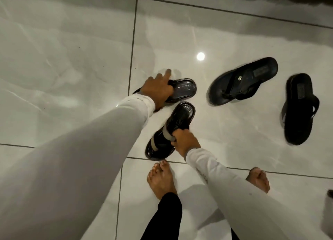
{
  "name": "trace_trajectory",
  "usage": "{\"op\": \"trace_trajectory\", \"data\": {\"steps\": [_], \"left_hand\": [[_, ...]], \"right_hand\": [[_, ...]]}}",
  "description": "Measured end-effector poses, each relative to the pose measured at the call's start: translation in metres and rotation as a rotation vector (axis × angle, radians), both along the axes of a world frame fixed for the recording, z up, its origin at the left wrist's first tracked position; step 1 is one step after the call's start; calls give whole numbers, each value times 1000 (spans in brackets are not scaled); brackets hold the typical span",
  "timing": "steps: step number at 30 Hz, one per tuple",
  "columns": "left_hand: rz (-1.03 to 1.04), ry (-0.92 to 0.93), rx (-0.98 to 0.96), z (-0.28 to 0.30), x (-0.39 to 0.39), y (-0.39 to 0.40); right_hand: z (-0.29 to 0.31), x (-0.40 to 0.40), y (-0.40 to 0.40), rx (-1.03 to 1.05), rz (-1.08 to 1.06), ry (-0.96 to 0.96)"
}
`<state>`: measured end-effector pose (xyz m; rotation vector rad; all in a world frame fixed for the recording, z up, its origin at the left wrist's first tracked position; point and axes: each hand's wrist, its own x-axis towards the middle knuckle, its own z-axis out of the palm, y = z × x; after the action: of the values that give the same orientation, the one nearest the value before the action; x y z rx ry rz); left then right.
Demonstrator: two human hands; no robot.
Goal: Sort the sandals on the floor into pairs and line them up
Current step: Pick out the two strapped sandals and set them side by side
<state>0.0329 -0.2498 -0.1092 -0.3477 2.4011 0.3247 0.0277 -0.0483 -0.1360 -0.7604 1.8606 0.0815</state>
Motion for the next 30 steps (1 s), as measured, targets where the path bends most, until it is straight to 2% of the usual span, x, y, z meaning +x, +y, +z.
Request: {"op": "trace_trajectory", "data": {"steps": [3, 7, 13, 20, 25, 28, 30], "left_hand": [[241, -127, 18, -8, 15, -3], [552, -85, 105, -8, 56, 8], [881, -63, 114, 0, 86, 25], [964, -75, 166, 1, 88, 23], [1127, -15, 317, 2, 94, 16], [1037, -36, 317, 15, 90, 18], [878, -68, 174, 27, 85, 25]], "right_hand": [[1, -13, 2, -103, -91, 75], [8, -39, -6, -183, -56, 130], [4, -63, -46, -167, 119, 49], [2, -58, -91, -201, 250, 41], [11, -46, -96, -187, 190, -64], [30, -47, -81, -253, 45, -70], [47, -57, -58, -274, -50, -25]]}}
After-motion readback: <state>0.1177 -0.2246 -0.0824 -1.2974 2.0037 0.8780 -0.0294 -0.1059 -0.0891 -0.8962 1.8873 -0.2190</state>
